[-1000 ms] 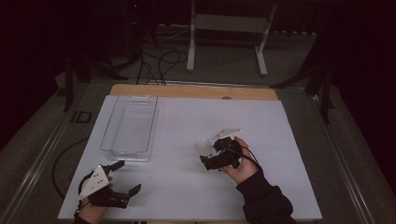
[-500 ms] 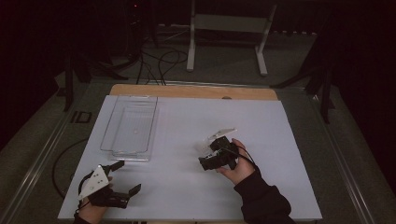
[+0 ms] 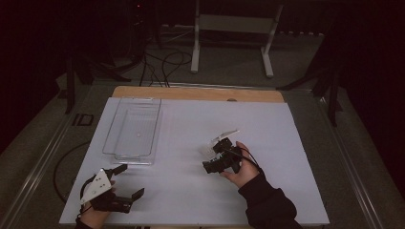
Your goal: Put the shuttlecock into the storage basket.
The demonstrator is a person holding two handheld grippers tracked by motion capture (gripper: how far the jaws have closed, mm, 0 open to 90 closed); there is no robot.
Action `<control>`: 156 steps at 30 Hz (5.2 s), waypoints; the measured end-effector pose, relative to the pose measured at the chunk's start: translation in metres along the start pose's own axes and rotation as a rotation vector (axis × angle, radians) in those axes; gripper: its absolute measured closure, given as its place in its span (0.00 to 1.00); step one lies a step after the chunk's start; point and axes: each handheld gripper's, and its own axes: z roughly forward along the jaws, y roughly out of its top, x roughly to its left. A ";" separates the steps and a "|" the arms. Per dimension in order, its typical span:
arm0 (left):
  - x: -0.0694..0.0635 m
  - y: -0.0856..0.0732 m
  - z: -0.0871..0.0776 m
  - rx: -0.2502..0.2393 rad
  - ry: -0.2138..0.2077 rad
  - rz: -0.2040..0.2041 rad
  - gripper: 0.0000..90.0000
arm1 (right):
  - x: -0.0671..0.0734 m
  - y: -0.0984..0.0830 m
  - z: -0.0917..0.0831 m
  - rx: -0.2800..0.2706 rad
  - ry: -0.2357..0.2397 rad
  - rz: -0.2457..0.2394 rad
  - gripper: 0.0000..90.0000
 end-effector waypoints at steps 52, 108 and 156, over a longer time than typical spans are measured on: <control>0.000 0.000 0.000 -0.002 -0.005 -0.003 0.00 | -0.010 0.011 0.044 0.349 -0.036 0.093 0.42; 0.000 0.000 0.001 0.003 -0.005 0.001 0.00 | -0.021 0.010 0.032 0.371 0.007 -0.097 0.74; 0.001 -0.001 0.001 0.009 -0.003 -0.004 0.00 | -0.028 -0.022 -0.004 0.373 0.209 -0.507 0.74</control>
